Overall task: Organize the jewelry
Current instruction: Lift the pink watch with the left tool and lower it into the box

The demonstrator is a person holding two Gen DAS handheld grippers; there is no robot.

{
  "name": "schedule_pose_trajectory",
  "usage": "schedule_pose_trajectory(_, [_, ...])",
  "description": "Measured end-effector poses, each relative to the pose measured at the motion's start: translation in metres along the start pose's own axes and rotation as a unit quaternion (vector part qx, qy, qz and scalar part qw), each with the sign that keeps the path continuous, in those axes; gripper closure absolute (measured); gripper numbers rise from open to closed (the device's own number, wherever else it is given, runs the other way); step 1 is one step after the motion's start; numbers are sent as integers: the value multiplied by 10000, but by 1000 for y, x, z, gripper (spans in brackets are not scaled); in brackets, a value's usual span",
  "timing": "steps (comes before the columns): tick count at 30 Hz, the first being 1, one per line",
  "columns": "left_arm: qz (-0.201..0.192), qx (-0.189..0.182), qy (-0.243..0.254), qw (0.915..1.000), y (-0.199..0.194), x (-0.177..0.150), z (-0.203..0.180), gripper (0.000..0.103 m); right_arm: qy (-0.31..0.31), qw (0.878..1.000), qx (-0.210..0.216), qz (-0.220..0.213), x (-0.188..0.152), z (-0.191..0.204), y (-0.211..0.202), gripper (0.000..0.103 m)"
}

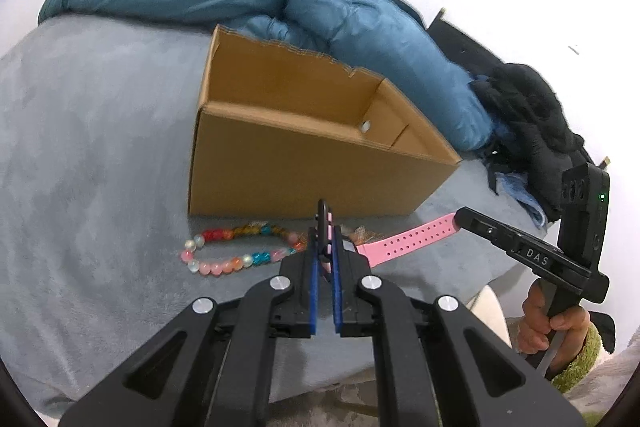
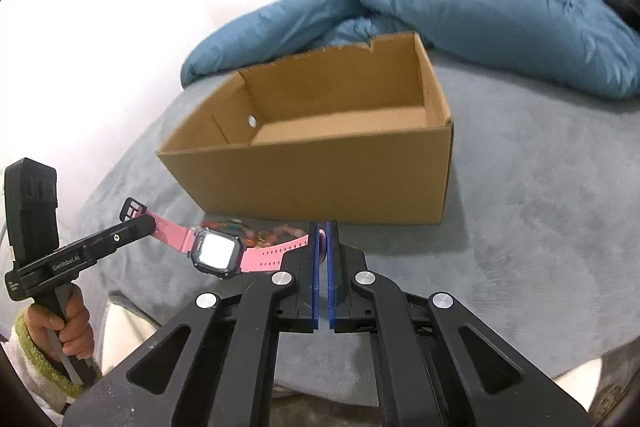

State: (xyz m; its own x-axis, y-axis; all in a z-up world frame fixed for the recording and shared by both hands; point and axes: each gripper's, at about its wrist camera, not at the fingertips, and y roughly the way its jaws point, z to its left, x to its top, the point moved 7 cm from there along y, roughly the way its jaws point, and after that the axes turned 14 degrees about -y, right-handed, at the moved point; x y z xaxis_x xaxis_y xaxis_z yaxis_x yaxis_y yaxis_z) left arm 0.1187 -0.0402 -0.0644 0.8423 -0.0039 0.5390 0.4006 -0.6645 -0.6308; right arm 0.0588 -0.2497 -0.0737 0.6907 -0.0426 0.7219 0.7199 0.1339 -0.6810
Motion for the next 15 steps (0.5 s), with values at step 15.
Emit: schedule_pose_trajectory(15, [-512, -558, 263, 9968, -7, 133, -50, 98, -360, 9967, 226, -699, 132, -24, -13, 102])
